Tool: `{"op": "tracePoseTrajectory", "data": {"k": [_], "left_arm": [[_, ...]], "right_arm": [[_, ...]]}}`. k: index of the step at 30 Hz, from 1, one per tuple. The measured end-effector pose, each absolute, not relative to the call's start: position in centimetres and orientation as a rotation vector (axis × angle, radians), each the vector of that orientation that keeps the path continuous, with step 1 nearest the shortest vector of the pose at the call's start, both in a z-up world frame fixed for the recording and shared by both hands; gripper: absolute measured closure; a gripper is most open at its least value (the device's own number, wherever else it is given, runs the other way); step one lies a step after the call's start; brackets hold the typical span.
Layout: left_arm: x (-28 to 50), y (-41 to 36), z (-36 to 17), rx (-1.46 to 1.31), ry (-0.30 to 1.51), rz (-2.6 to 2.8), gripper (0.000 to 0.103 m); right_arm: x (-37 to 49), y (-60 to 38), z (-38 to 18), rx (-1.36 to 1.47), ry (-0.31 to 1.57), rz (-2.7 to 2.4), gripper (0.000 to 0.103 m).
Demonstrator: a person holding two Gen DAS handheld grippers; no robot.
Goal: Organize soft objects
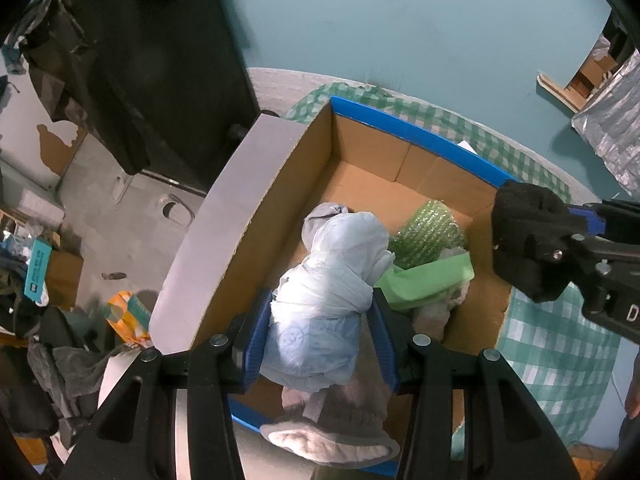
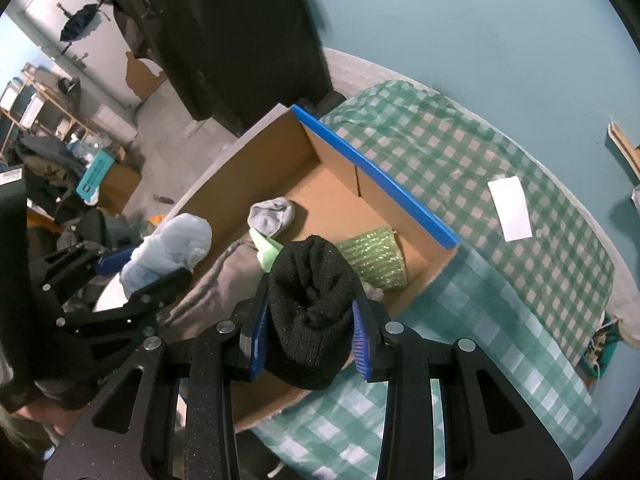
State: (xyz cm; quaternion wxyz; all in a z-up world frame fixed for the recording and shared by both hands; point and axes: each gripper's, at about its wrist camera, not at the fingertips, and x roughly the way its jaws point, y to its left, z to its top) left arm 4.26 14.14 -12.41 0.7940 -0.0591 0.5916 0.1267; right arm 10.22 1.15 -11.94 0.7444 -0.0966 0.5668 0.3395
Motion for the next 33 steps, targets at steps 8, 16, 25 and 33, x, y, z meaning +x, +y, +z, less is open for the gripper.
{"op": "tracePoseTrajectory", "data": {"k": [8, 16, 25, 33], "left_arm": [[4.3, 14.2, -12.6, -0.112, 1.291, 0.252, 0.051], [3.7, 14.3, -11.3, -0.127, 1.268, 0.239, 0.032], [2.3, 13.3, -8.6, -0.125, 1.219, 0.229, 0.023], [1.2, 12.5, -7.3, -0.131, 1.209, 0.241, 0.022]], "right_arm": [[10.4, 2.2, -12.4, -0.218, 1.252, 0.734, 0.063], [10.3, 2.5, -12.1, -0.219, 1.225, 0.715, 0.046], [9.2, 0.5, -10.1, -0.205, 1.184, 0.685, 0.044], [7.9, -2.3, -7.5, -0.138, 1.141, 0.657, 0.044]]}}
